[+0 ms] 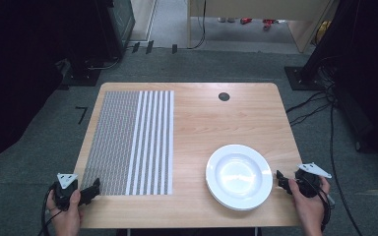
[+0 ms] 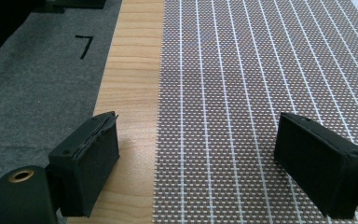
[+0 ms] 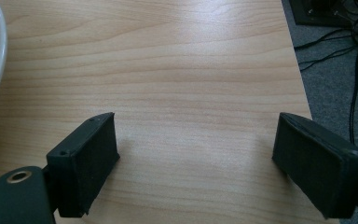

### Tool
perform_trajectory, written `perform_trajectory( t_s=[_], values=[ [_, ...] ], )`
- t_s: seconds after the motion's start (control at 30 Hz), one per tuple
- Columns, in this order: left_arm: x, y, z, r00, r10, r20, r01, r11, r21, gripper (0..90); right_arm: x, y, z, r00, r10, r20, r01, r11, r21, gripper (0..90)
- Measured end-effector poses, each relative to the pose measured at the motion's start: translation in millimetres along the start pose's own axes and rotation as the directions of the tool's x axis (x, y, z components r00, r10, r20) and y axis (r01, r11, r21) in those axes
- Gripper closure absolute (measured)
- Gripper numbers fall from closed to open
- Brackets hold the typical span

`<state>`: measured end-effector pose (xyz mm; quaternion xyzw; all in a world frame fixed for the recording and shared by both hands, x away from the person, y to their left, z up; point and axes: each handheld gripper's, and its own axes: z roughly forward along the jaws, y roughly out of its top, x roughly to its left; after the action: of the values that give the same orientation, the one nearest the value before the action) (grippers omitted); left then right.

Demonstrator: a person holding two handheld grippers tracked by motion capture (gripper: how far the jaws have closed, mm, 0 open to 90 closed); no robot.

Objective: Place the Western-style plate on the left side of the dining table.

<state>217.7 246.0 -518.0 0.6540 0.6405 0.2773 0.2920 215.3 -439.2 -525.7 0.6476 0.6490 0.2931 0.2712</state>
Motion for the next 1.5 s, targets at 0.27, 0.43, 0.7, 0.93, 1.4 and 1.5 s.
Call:
perform_trajectory(
  t_s=[0.27, 0.43, 0.7, 0.93, 1.4, 1.5],
  values=[
    [0.9, 1.3, -4.5, 0.9993, -0.014, -0.034, 0.014, 0.9998, -0.017, 13.7, 0.0, 0.0, 0.0, 1.0, 0.0, 0.0, 0.0, 1.0, 0.0, 13.4],
    [-2.2, 2.8, -7.6, 0.9994, -0.008, -0.035, 0.007, 0.9996, -0.027, 13.7, 0.0, 0.0, 0.0, 1.0, 0.0, 0.0, 0.0, 1.0, 0.0, 13.4],
    [-16.3, 7.0, -10.3, 0.9998, 0.016, -0.008, -0.017, 0.9993, -0.035, 13.7, 0.0, 0.1, 0.1, 1.0, 0.0, 0.0, 0.0, 1.0, 0.0, 13.3],
    [-30.9, 13.1, -12.6, 0.9993, 0.017, 0.034, -0.015, 0.9988, -0.047, 13.7, -0.1, 0.1, 0.3, 1.0, 0.0, 0.001, 0.0, 1.0, 0.0, 12.6],
    [-82.5, 28.5, -15.0, 0.9882, 0.078, 0.132, -0.07, 0.9954, -0.064, 13.7, -0.1, 0.3, 0.6, 1.0, 0.005, 0.004, -0.005, 1.0, 0.003, 11.7],
    [-89.2, 31.9, -14.6, 0.9859, 0.089, 0.142, -0.08, 0.9945, -0.069, 13.7, -0.1, 0.3, 0.6, 1.0, 0.005, 0.004, -0.005, 1.0, 0.003, 11.7]
  ],
)
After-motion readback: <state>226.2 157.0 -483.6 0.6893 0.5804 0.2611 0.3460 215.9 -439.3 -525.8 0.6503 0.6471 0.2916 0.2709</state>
